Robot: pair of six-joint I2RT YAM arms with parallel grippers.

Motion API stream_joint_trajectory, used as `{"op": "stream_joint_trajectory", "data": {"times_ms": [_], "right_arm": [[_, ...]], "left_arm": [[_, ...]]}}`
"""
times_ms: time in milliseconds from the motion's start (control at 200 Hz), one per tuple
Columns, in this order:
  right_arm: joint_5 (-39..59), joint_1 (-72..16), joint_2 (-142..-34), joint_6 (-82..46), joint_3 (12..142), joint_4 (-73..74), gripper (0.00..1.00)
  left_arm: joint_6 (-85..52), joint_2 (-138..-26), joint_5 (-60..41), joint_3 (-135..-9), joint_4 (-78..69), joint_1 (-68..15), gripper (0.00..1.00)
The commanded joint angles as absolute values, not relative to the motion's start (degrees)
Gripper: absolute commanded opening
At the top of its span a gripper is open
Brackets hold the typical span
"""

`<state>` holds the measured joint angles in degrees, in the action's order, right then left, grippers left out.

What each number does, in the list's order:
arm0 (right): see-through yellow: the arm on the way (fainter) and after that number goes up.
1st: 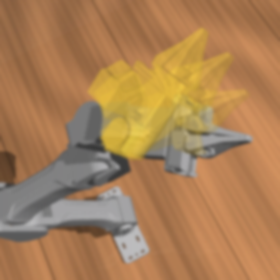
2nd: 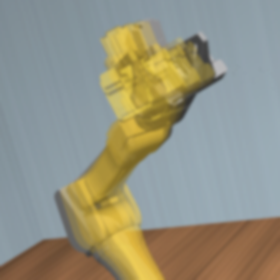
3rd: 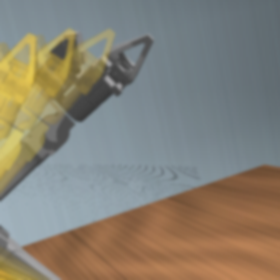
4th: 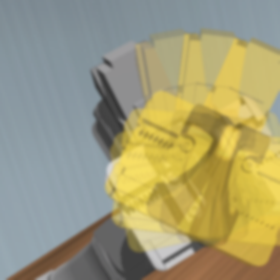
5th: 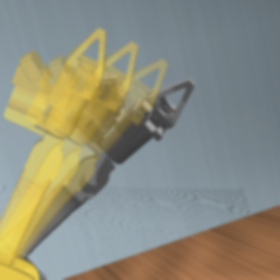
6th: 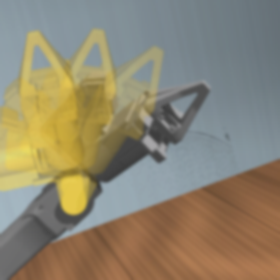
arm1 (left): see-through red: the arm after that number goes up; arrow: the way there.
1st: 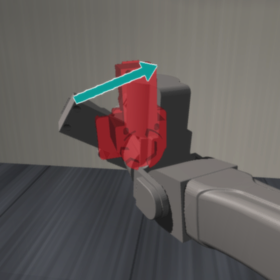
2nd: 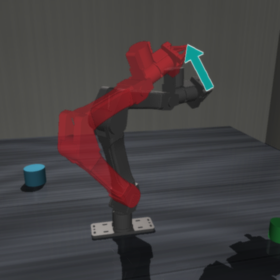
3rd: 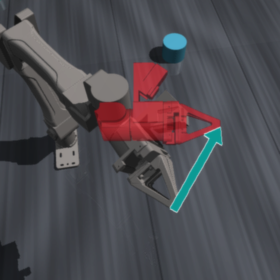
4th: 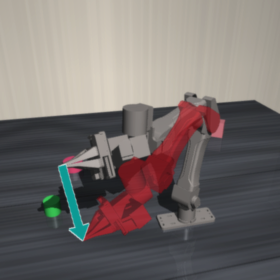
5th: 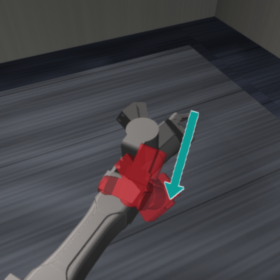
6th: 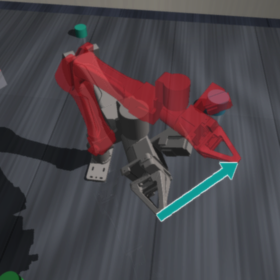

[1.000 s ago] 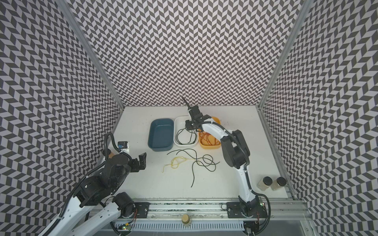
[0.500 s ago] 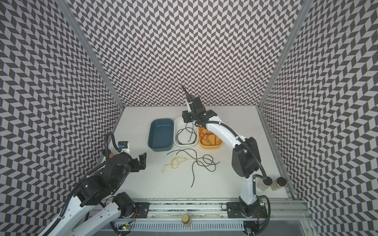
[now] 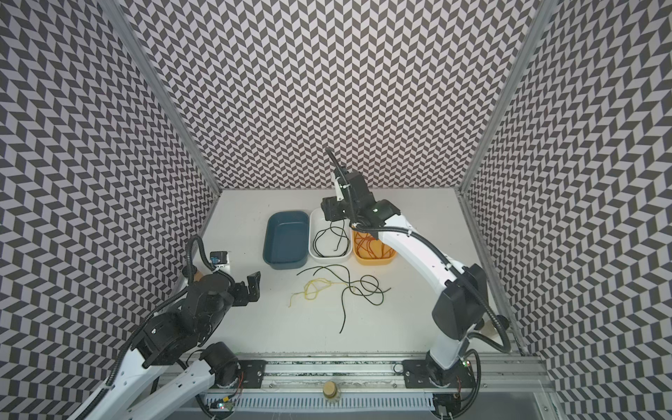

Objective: Untangle the cables
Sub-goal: 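Move the right gripper down over the remaining black and yellow wires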

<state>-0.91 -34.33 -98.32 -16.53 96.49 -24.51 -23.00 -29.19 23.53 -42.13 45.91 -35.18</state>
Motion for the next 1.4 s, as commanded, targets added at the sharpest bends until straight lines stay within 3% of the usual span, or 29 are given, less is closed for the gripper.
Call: {"op": "stream_joint_trajectory", "data": {"times_ms": [0, 491, 916, 1062, 1392], "right_arm": [[-0.85, -34.98, -95.76, -17.19, 94.24, -24.14, 0.69], [0.29, -37.96, -85.75, -16.10, 82.62, -25.12, 0.69], [-3.57, -43.59, -76.05, -18.46, 61.87, -23.83, 0.69], [-7.17, -43.59, -74.90, -20.93, 54.08, -22.39, 0.66], [-2.56, -43.59, -78.19, -24.49, 44.41, -14.15, 0.53]], "left_arm": [[-23.64, -29.21, 24.24, -41.84, 45.83, -34.98, 1.00], [-23.77, -28.95, 24.74, -41.91, 45.88, -36.28, 1.00], [-23.82, -28.75, 24.52, -41.88, 45.89, -36.58, 1.00], [-23.82, -28.72, 24.52, -41.76, 45.96, -36.98, 1.00], [-23.82, -29.00, 24.43, -41.77, 45.88, -36.95, 1.00]]}}
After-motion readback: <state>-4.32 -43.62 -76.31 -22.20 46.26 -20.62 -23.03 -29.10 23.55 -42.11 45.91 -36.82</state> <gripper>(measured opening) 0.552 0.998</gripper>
